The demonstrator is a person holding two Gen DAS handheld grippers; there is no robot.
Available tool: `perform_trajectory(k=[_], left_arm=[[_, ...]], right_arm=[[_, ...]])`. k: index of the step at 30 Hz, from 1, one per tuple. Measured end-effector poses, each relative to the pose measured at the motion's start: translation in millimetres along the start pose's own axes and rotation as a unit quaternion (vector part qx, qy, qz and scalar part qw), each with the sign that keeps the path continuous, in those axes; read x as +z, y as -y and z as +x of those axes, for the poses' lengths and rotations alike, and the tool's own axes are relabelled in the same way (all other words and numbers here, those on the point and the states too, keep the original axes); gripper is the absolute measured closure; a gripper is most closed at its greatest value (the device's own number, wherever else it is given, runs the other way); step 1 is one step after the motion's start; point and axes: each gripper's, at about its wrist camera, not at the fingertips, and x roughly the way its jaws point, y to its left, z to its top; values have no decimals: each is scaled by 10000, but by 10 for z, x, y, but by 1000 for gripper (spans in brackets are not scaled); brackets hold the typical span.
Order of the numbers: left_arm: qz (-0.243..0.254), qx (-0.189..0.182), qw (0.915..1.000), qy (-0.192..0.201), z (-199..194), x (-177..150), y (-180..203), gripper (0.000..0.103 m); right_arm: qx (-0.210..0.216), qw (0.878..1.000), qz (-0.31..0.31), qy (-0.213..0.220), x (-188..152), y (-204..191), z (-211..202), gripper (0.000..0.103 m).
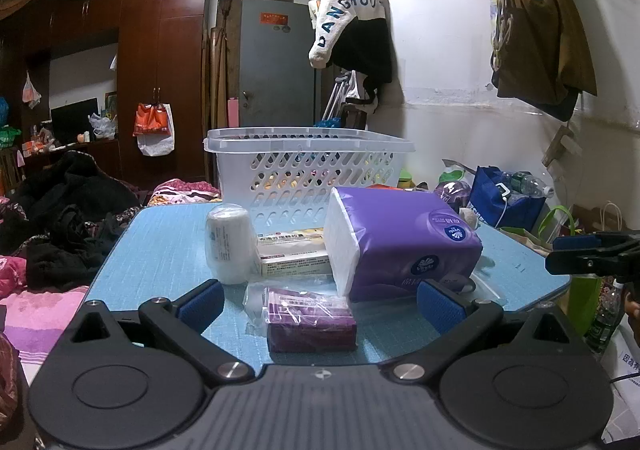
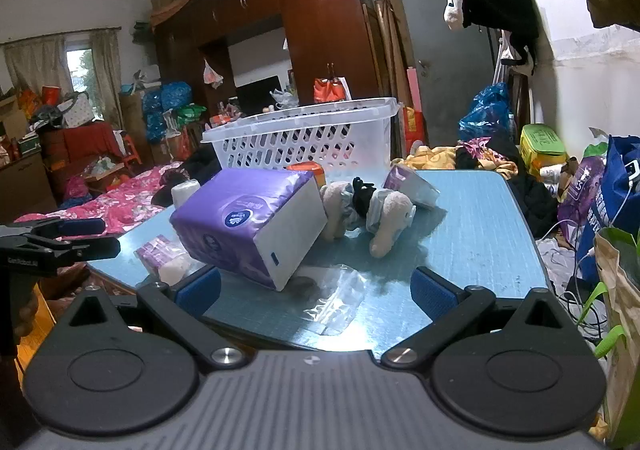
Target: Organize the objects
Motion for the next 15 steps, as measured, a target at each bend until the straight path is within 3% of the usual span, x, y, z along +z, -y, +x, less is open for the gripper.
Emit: perform_trajectory(k=[15], left_arm=[[38, 1, 10000, -2, -4, -2, 12, 0]], right_arm=[[-17, 10000, -5, -43, -6, 2, 8, 0]])
